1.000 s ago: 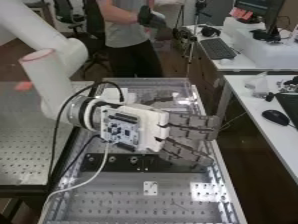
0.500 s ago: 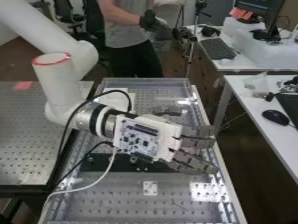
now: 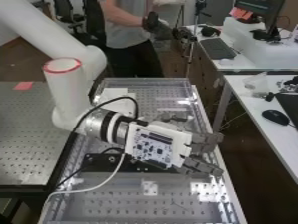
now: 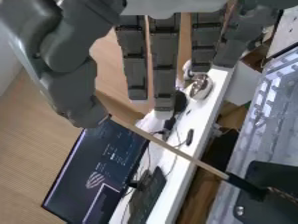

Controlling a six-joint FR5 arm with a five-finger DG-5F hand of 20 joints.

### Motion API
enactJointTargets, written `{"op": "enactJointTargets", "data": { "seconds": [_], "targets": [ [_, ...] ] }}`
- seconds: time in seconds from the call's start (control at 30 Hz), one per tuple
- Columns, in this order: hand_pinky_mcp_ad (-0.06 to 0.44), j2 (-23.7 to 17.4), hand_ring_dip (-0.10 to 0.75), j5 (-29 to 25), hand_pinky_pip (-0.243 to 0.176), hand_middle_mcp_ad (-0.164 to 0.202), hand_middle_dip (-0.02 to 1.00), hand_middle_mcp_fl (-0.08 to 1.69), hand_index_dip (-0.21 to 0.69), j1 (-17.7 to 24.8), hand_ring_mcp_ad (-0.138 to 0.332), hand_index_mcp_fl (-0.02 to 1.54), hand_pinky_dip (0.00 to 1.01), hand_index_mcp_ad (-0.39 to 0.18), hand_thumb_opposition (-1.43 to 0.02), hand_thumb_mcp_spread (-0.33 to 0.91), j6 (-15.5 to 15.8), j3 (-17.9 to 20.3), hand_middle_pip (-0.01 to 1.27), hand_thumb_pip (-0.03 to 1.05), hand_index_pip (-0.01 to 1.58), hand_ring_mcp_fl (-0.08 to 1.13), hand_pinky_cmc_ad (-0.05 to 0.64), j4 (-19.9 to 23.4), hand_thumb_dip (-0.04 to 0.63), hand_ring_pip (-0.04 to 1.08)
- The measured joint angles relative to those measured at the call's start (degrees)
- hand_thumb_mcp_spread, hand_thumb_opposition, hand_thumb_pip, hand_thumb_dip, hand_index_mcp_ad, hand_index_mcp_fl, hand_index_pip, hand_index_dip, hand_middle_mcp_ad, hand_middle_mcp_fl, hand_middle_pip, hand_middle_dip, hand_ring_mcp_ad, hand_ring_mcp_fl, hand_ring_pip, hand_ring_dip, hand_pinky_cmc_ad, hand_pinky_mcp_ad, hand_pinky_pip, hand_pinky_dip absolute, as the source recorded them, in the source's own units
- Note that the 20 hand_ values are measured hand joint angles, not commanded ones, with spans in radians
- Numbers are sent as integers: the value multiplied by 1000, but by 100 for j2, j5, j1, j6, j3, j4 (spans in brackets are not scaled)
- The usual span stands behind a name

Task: Grab the chopstick and place it in the clear container

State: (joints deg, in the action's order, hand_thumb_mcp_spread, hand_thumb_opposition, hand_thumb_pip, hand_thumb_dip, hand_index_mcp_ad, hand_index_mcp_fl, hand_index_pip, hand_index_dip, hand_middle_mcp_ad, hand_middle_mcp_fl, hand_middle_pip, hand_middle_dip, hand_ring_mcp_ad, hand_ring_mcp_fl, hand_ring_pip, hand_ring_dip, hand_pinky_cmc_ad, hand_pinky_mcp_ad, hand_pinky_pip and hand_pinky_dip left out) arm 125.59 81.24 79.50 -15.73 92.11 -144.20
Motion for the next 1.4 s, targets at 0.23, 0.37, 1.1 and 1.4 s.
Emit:
{"op": "enactJointTargets", "data": {
  "seconds": [0.23,0.37,1.1,1.4],
  "targets": [
    [183,109,124,99,-126,119,429,607,0,-3,209,394,552,10,-785,316,93,-171,243,822,660,209,194,-99,309,70],
    [187,158,129,150,-126,115,429,623,-12,19,213,391,545,9,-798,321,160,-241,276,822,705,213,195,-133,309,68],
    [182,381,176,28,-126,106,429,672,-51,23,197,443,442,-30,-796,412,514,-571,548,747,1054,316,244,-413,305,58],
    [185,399,209,7,-122,108,429,747,-61,4,166,496,389,-65,-798,429,580,-612,600,740,1068,356,278,-462,309,58]
  ]
}}
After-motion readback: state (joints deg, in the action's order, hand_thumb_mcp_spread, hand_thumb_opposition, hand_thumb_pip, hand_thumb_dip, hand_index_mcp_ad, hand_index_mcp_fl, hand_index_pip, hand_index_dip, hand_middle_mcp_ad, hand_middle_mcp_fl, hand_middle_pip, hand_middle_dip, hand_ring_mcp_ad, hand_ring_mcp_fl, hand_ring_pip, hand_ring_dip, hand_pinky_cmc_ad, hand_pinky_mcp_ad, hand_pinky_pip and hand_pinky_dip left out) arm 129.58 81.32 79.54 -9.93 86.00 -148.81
